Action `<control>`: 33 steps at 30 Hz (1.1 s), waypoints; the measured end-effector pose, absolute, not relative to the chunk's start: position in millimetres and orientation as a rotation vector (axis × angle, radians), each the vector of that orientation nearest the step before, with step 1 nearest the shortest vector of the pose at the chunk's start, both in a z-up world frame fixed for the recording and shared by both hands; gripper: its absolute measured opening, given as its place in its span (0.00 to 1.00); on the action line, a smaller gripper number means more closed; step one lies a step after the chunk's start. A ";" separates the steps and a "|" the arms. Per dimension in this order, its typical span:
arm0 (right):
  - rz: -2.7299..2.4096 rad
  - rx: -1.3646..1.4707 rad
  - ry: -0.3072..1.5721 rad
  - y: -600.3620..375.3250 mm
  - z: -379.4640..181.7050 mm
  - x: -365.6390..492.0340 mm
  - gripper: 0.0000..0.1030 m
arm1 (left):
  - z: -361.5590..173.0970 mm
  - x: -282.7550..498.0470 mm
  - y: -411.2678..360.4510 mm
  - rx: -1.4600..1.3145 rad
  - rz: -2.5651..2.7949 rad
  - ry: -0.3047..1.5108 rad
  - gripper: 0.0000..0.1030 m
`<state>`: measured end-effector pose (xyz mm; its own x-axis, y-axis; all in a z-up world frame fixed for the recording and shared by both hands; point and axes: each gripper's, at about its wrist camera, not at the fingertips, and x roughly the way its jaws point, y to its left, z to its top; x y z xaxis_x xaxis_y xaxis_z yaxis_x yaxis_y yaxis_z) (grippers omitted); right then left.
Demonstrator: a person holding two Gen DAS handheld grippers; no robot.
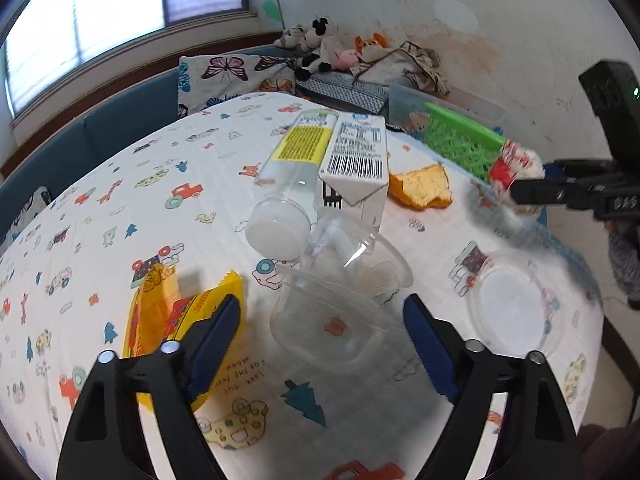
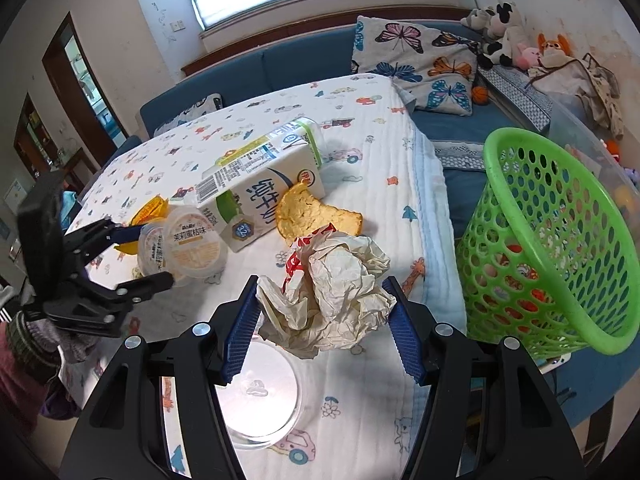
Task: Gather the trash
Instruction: 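Grasp the crumpled white tissue with right gripper while left gripper grasps the clear plastic container, then carry the tissue into the green basket and open right gripper while left gripper drops the container in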
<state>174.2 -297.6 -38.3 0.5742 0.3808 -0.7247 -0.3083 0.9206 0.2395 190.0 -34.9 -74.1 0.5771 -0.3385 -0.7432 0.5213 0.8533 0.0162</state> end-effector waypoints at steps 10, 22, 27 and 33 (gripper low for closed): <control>0.400 0.102 0.868 -299.7 -34.8 170.9 0.60 | -76.9 185.2 -31.8 0.222 -0.533 0.801 0.61; 0.377 0.118 0.828 -316.7 -21.9 166.0 0.60 | -47.8 155.5 -16.9 0.159 -0.499 0.780 0.61; 0.327 0.137 0.809 -341.4 -14.8 166.1 0.60 | -25.3 150.2 -29.9 0.152 -0.522 0.745 0.61; 0.259 0.170 0.797 -379.5 -9.6 165.0 0.60 | -12.7 146.2 -46.0 0.161 -0.545 0.714 0.61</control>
